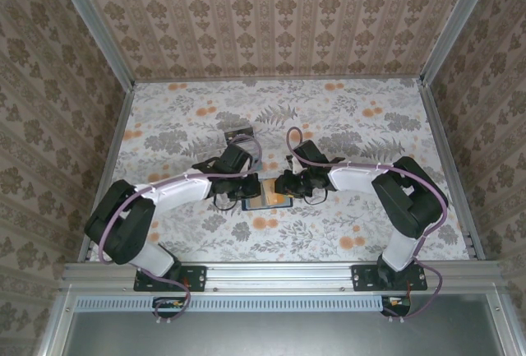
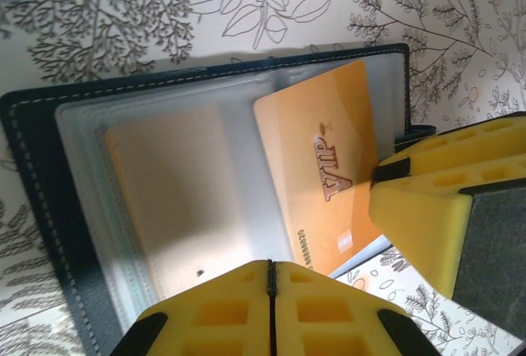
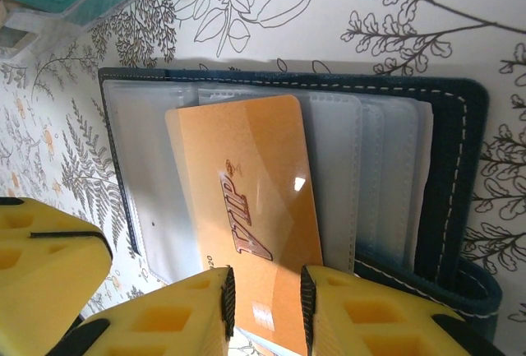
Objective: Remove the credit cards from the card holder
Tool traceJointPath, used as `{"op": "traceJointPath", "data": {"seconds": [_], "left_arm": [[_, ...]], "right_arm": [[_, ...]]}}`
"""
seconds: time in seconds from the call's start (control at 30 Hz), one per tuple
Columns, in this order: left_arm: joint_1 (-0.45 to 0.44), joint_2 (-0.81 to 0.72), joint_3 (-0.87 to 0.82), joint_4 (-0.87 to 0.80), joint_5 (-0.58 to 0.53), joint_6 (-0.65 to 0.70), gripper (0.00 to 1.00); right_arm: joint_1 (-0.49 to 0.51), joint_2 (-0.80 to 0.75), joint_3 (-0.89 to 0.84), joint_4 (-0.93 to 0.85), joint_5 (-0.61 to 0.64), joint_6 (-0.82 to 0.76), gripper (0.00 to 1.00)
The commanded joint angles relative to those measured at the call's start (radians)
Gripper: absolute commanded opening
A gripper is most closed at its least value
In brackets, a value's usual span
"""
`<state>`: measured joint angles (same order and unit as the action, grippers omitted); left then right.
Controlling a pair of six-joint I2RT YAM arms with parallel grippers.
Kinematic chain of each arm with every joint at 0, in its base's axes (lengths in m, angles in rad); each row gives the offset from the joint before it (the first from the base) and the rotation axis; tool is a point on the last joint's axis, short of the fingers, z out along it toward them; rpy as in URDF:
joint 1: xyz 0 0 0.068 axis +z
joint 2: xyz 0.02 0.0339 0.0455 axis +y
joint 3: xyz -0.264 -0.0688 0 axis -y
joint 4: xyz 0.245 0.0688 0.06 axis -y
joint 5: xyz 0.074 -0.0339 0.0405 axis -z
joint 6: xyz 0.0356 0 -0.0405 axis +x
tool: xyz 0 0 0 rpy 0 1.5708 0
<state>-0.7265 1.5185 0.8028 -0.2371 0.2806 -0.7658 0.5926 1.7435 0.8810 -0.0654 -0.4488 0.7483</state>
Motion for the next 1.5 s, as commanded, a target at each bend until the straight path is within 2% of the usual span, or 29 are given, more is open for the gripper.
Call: {"op": "traceJointPath", "data": {"seconds": [0.0,0.53,0.8,1.47], "left_arm": [[-0.011,0.029,0.031,0.025,0.026,0.005,0.08],[-0.012,0.087,0.027,0.050,0.024,-0.003,0.09],[-0.008,0.139,0.019,0.025,0.014,-0.020,0.08],[-0.011,0.135,0.046,-0.005,0.019,-0.007,0.08]], "right_arm": [[0.004,-0.011,0.017,-0.053,0.031,-0.026,0.31],[0.006,-0.017,0.023,-0.067,0.029,-0.036,0.31],[0.006,-0.038,0.051,-0.139,0.068,-0.084,0.34],[0.004,-0.082,0.050,-0.199,0.079,-0.141,0.35]]}}
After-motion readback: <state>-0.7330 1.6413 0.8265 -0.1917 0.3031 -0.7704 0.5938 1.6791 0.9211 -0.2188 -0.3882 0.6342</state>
